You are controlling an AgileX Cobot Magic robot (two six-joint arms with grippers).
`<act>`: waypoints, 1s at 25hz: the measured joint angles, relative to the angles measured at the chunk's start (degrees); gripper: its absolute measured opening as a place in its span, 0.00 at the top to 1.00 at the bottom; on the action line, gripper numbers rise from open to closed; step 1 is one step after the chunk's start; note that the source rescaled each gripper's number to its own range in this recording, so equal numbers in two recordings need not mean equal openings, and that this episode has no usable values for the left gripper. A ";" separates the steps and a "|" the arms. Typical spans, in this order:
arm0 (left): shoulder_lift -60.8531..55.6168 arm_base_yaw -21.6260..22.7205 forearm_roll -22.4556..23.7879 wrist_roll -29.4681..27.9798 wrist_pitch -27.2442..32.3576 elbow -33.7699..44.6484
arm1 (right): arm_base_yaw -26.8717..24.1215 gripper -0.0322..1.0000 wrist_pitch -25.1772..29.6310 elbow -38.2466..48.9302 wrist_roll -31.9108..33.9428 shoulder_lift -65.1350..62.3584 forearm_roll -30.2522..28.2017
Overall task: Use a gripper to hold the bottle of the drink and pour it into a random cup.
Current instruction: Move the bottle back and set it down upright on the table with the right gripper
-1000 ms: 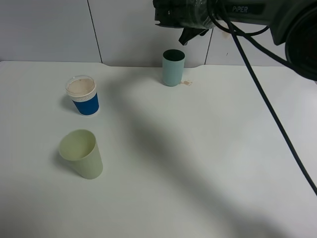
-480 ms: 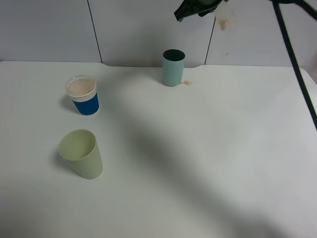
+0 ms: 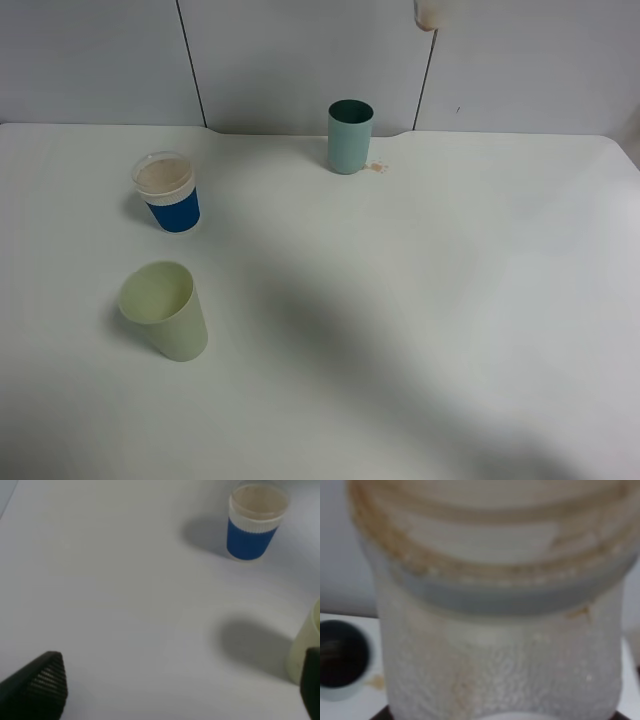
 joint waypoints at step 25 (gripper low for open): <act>0.00 0.00 -0.02 0.00 0.00 0.00 | 0.21 0.97 -46.10 27.63 -31.17 -4.94 31.86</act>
